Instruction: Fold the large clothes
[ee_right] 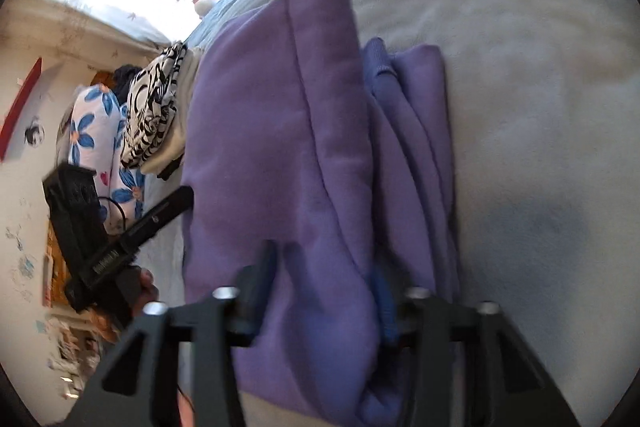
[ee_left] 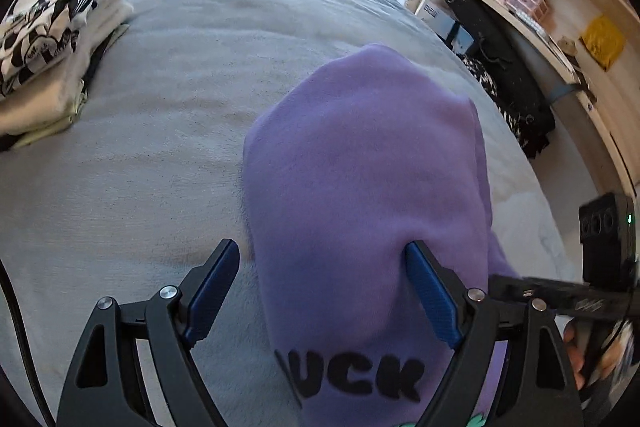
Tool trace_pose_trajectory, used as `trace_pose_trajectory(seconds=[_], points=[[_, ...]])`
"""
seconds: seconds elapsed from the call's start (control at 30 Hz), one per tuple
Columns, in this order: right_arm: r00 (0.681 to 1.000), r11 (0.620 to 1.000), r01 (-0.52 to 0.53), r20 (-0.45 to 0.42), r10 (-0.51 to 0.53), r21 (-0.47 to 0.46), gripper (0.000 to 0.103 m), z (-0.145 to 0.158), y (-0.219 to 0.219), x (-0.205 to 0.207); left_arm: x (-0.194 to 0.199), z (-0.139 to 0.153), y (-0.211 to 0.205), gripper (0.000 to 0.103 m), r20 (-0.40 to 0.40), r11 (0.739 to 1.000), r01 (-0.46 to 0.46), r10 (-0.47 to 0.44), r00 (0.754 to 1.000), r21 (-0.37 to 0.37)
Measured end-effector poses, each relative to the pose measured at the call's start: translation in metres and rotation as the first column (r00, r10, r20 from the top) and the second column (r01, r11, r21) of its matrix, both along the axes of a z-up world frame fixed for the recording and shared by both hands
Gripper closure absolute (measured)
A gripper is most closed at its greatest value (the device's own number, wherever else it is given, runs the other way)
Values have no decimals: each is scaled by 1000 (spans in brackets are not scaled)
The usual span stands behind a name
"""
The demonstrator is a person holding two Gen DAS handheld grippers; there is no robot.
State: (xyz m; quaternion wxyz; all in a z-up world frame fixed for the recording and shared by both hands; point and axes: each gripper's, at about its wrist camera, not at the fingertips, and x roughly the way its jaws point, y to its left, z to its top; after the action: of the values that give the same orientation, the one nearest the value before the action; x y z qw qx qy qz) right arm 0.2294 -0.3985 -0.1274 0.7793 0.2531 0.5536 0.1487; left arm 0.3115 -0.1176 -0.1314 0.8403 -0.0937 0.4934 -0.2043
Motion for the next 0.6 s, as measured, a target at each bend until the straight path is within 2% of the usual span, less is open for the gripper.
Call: trace_pose_trajectory(seconds=[0.1, 0.13, 0.23, 0.3, 0.4, 0.47, 0.53, 0.6], points=[[997, 999, 38, 64, -36, -28, 87, 12, -4, -8, 4, -1, -3, 19, -4, 1000, 0, -1, 1000, -8], [992, 998, 60, 109, -56, -31, 88, 22, -9, -17, 4, 0, -6, 19, -2, 1000, 8, -8, 1000, -5], [979, 991, 126, 167, -118, -36, 88, 36, -26, -43, 3, 4, -21, 19, 11, 999, 47, -47, 999, -12], [976, 984, 158, 163, -144, -76, 89, 28, -32, -54, -2, 5, -37, 19, 24, 997, 75, -75, 997, -7], [983, 984, 171, 76, -167, -53, 89, -13, -36, -58, -13, 3, -65, 19, 97, 990, 69, -81, 992, 120], [982, 982, 182, 55, -180, -46, 88, -33, -34, -56, -21, -1, -80, 19, 159, 976, 50, -84, 984, 211], [981, 981, 185, 71, -180, -65, 87, -33, -29, -51, -23, -4, -84, 18, 197, 971, 31, -79, 977, 236], [983, 982, 170, 80, -163, -85, 85, -28, -24, -47, -17, -7, -76, 18, 174, 980, 21, -56, 983, 199]])
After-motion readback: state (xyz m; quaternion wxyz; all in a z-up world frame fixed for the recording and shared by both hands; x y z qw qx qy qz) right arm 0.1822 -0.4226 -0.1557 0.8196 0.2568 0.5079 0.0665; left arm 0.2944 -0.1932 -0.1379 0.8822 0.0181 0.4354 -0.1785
